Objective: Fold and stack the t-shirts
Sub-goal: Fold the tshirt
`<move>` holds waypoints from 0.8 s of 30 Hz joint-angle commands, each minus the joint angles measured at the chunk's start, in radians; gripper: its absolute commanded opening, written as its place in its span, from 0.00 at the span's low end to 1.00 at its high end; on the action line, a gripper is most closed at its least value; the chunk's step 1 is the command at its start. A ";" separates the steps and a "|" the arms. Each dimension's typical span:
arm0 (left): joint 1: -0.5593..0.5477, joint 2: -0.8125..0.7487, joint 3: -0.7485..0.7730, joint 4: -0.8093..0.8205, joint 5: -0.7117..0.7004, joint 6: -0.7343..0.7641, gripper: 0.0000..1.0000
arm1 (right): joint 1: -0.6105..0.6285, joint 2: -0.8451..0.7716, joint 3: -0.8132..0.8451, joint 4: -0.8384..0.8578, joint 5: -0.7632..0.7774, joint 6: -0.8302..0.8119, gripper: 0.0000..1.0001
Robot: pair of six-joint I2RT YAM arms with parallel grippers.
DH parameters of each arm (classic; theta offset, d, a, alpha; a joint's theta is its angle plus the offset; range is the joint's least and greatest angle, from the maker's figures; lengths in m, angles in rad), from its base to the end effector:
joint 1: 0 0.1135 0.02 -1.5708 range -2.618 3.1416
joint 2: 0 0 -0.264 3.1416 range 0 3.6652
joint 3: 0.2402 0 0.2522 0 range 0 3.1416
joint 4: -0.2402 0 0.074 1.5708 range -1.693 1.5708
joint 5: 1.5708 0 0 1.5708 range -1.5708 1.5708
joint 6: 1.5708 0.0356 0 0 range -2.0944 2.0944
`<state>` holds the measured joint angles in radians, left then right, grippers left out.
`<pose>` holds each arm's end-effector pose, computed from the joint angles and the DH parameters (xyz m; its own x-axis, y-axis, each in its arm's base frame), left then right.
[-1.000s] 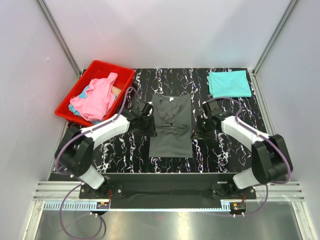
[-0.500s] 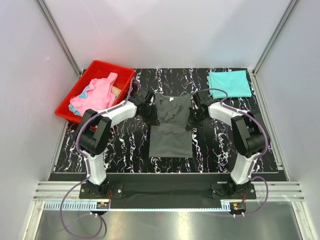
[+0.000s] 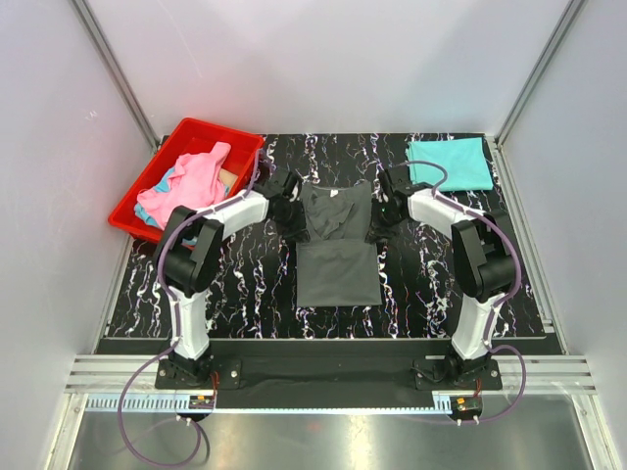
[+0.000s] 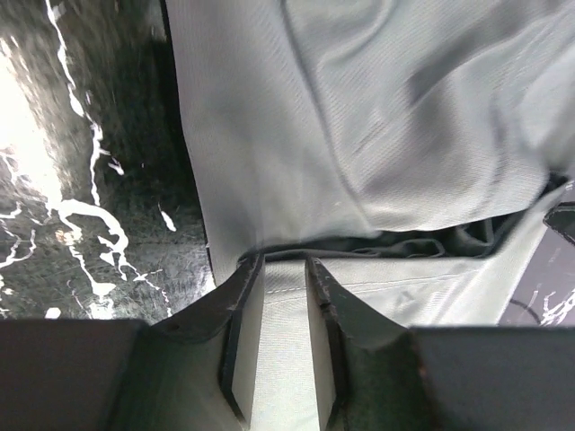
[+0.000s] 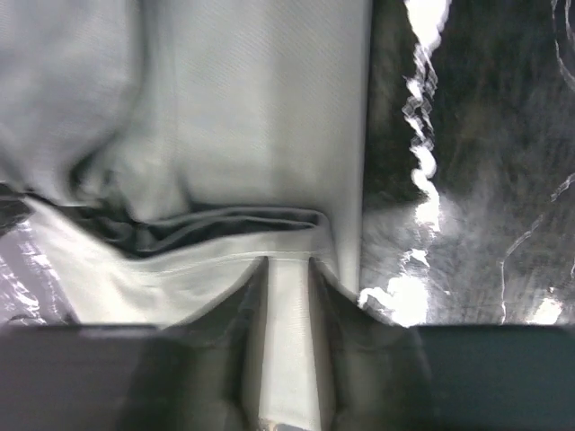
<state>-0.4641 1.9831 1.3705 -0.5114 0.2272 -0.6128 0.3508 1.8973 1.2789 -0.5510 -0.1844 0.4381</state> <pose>0.3610 -0.1897 0.1656 -0.9606 -0.1458 -0.2366 -0.0359 0.9093 -0.4147 0.3562 0.1373 0.1701 -0.9547 0.0947 -0.2822 -0.0001 0.9479 0.3186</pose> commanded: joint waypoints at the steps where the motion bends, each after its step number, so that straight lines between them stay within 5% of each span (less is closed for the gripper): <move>1: 0.027 -0.052 0.084 -0.003 -0.008 0.021 0.31 | -0.004 -0.058 0.092 0.000 -0.033 0.027 0.35; 8: 0.059 -0.012 0.118 0.060 0.072 0.012 0.34 | -0.016 0.116 0.287 0.055 -0.066 0.087 0.54; 24: 0.174 0.026 0.144 0.197 0.159 0.019 0.32 | -0.091 0.325 0.493 0.121 -0.257 -0.099 0.55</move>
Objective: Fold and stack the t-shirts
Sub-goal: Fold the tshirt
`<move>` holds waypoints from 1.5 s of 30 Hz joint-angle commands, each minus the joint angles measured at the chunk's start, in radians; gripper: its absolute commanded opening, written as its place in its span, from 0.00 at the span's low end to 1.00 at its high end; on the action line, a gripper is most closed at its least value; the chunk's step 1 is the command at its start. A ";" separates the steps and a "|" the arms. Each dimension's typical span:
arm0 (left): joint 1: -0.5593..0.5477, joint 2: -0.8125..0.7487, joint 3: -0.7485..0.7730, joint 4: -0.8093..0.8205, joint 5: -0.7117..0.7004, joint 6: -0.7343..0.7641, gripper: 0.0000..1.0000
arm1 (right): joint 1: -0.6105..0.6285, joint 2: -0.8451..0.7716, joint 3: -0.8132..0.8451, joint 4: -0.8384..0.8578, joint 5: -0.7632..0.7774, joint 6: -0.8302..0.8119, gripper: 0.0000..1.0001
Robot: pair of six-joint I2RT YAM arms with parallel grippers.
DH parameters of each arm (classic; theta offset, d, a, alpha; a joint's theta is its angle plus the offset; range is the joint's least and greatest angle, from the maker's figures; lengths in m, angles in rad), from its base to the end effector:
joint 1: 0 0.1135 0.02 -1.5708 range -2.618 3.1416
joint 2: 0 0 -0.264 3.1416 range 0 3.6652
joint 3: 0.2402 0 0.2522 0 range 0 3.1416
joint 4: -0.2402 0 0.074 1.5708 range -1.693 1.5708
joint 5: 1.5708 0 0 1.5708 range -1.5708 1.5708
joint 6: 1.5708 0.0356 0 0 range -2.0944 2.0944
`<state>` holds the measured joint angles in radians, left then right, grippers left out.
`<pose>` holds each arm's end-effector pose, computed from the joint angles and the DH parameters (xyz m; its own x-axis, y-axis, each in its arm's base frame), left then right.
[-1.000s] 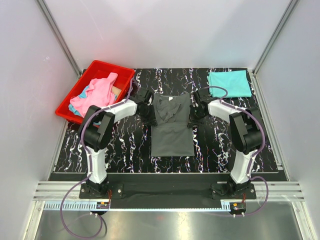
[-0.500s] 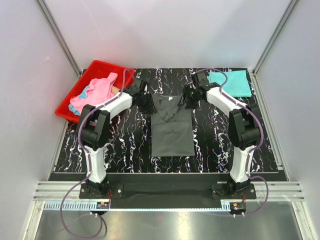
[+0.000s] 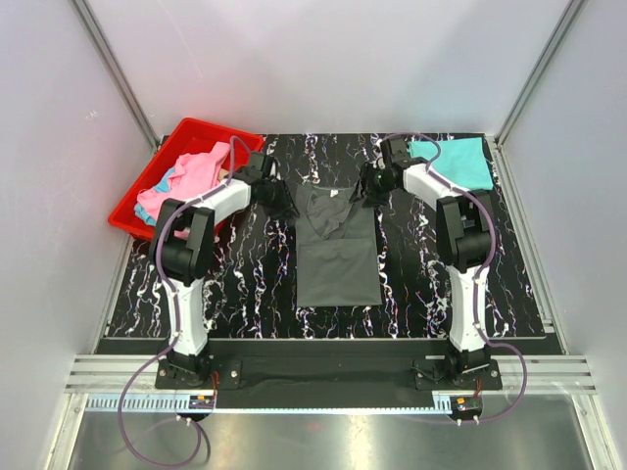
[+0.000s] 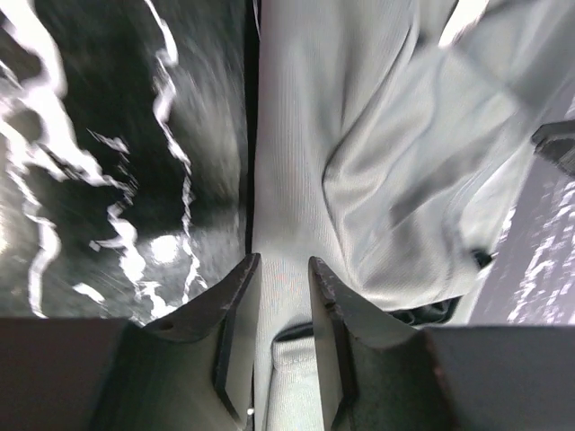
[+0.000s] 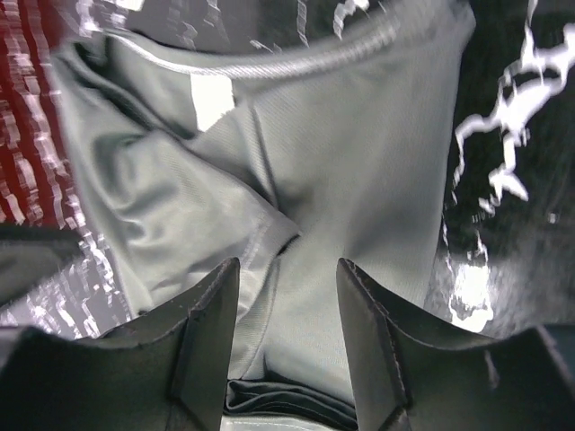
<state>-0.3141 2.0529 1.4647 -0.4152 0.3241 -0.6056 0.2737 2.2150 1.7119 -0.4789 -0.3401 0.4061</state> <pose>0.4125 -0.1459 0.1705 -0.9188 -0.2689 -0.2890 -0.0819 0.8461 -0.5267 0.4607 0.1417 0.1696 -0.9067 0.1323 -0.4006 -0.0817 0.8766 0.4742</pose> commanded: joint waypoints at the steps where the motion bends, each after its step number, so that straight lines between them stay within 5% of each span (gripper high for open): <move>1: 0.032 -0.043 0.049 0.122 0.087 0.009 0.31 | -0.016 0.011 0.060 0.052 -0.114 -0.073 0.54; 5: 0.064 -0.007 0.066 0.219 0.151 -0.016 0.13 | -0.018 0.035 0.074 0.068 -0.184 -0.090 0.50; 9: 0.075 0.049 0.098 0.266 0.210 -0.034 0.08 | -0.016 0.058 0.087 0.059 -0.192 -0.095 0.49; 22: 0.076 0.197 0.166 0.371 0.270 -0.054 0.07 | -0.018 0.100 0.118 0.040 -0.197 -0.122 0.40; 28: 0.079 0.240 0.190 0.368 0.262 -0.056 0.08 | -0.019 0.097 0.121 0.040 -0.177 -0.125 0.00; 45: 0.087 0.286 0.220 0.260 0.159 -0.006 0.09 | -0.037 -0.047 -0.020 0.118 -0.004 -0.101 0.00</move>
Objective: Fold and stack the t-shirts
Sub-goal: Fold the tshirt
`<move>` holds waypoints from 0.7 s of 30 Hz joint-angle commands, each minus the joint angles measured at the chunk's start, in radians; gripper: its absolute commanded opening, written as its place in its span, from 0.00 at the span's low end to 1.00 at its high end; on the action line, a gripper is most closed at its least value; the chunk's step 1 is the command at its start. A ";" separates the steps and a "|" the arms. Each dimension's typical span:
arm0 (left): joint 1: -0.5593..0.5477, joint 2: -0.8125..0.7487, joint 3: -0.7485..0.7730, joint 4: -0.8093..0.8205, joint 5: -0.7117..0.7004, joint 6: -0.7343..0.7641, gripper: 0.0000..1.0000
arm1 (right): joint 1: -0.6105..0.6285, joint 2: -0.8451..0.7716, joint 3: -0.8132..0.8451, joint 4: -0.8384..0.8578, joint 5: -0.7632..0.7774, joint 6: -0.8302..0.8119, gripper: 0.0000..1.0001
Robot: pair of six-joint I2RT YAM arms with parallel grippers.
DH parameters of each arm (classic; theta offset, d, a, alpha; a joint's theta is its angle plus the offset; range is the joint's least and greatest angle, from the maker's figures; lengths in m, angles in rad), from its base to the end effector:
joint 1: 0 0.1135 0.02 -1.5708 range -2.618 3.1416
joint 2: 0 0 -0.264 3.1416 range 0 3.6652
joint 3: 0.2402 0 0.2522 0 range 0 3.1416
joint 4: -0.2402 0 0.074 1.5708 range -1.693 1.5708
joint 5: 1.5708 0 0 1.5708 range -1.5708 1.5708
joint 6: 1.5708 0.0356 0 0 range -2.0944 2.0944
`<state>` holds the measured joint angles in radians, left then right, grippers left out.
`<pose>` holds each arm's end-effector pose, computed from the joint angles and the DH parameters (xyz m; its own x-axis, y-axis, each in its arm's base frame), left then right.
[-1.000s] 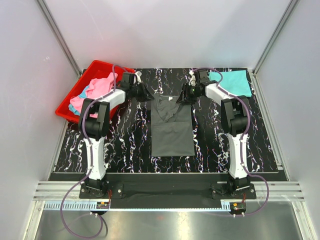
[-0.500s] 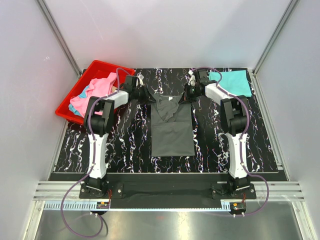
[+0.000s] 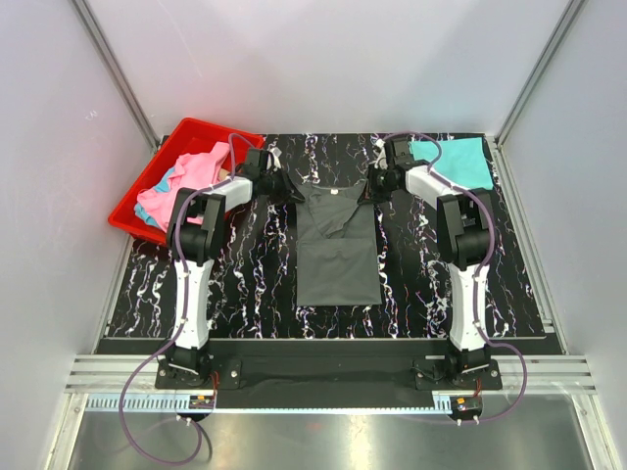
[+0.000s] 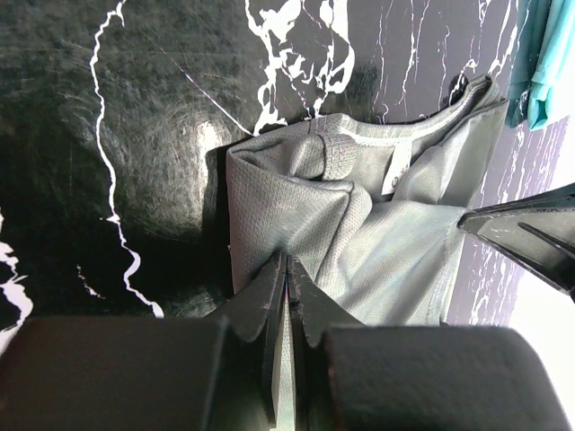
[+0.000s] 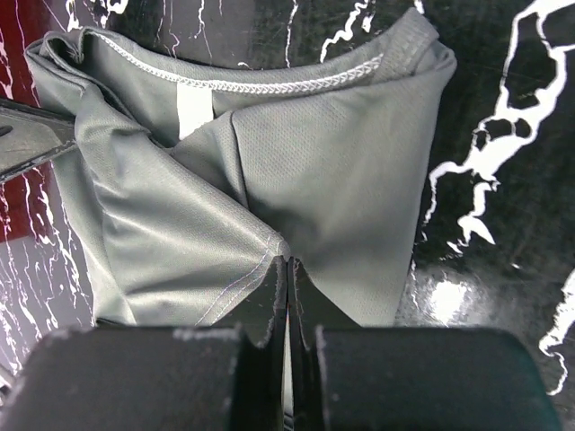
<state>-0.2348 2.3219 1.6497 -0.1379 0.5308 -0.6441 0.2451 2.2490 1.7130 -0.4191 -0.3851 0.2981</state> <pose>0.4834 -0.1342 0.1250 -0.8876 -0.3201 -0.3311 0.0088 0.7069 -0.7072 0.4708 0.1315 0.1582 -0.8849 0.0592 -0.4620 -0.1835 0.8673 0.4628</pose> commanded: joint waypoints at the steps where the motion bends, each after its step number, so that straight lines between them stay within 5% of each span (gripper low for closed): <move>1: 0.008 0.021 0.036 -0.022 -0.048 0.032 0.09 | -0.009 -0.091 -0.029 0.068 0.040 0.013 0.00; 12: 0.008 0.014 0.050 -0.016 0.006 0.018 0.13 | -0.009 -0.143 -0.156 0.201 0.078 0.056 0.01; 21: 0.009 -0.165 0.068 -0.040 0.121 0.009 0.43 | -0.009 -0.193 -0.079 -0.001 0.153 0.087 0.36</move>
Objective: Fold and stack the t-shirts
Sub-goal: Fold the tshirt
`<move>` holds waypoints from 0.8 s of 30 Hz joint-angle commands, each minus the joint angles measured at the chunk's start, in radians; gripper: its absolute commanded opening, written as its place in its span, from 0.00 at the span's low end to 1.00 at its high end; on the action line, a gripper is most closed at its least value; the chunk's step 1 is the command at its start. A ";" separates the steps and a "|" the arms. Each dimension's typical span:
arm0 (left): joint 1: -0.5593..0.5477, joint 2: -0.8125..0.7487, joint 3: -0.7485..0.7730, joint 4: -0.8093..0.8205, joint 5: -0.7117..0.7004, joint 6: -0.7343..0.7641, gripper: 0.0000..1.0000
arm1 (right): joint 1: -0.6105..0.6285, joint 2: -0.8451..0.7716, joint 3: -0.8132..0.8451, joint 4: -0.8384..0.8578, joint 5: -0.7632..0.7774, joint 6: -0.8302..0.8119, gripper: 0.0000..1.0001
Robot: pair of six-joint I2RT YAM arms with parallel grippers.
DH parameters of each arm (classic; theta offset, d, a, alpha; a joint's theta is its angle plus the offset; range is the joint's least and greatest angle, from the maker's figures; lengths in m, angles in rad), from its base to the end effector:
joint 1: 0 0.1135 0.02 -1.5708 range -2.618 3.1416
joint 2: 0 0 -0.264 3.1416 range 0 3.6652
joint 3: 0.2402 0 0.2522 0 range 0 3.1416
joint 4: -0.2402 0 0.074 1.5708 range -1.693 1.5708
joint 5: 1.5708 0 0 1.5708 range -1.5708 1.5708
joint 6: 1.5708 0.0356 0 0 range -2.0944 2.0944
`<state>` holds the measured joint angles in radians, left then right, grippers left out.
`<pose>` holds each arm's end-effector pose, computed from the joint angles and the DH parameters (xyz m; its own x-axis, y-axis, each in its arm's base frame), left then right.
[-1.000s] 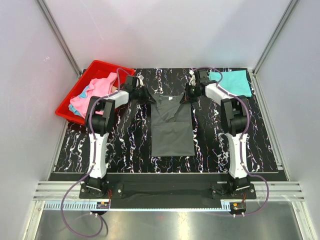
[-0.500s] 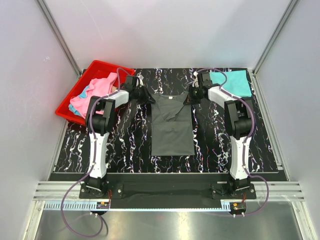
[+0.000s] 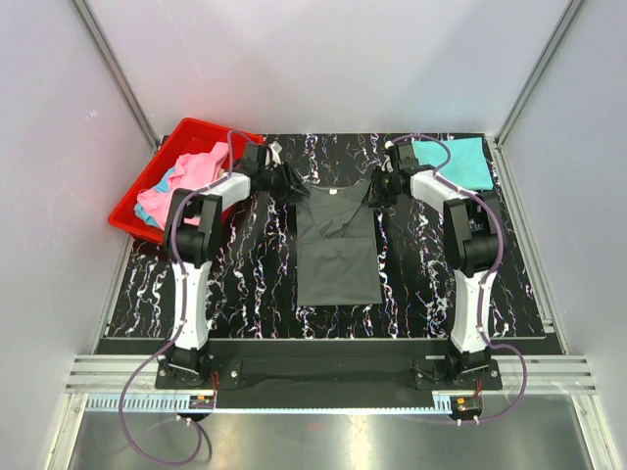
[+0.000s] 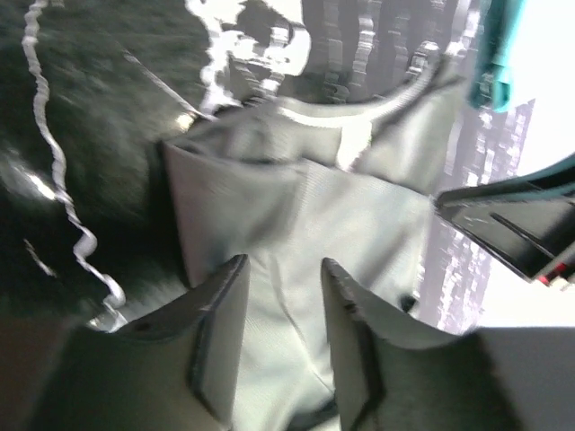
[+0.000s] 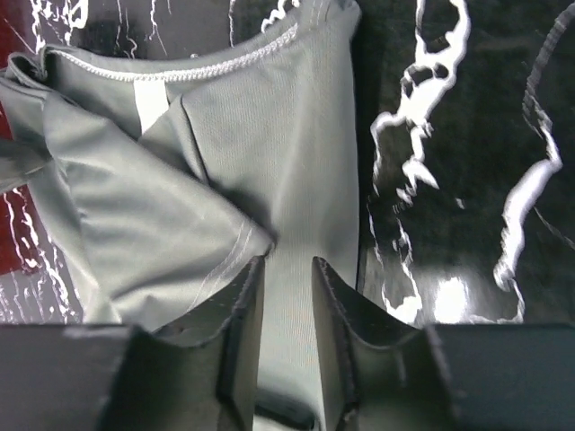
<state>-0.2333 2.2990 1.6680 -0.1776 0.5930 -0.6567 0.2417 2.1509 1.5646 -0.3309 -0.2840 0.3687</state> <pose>0.4822 -0.1350 0.1396 -0.9036 -0.3056 -0.3001 0.0196 0.6704 -0.7417 0.4517 0.1216 0.1629 -0.8614 0.1440 -0.4870 -0.0908 0.8999 0.4266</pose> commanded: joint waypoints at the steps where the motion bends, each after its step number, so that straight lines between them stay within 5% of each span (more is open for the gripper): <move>1: 0.008 -0.156 0.050 -0.005 0.065 0.028 0.45 | -0.005 -0.112 0.074 -0.103 0.040 0.024 0.36; 10: 0.012 -0.231 -0.074 -0.019 0.097 0.043 0.45 | 0.070 -0.140 0.063 -0.114 -0.184 0.036 0.25; 17: 0.008 -0.328 -0.203 -0.120 0.030 0.051 0.43 | 0.099 -0.046 0.046 -0.020 -0.504 0.090 0.21; 24: 0.003 -0.444 -0.356 -0.178 -0.024 0.077 0.43 | 0.100 0.012 -0.034 -0.063 -0.477 0.023 0.13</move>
<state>-0.2283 1.9583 1.3270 -0.3428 0.5976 -0.6094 0.3412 2.1422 1.5608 -0.3878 -0.7197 0.4263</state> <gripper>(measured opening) 0.428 0.142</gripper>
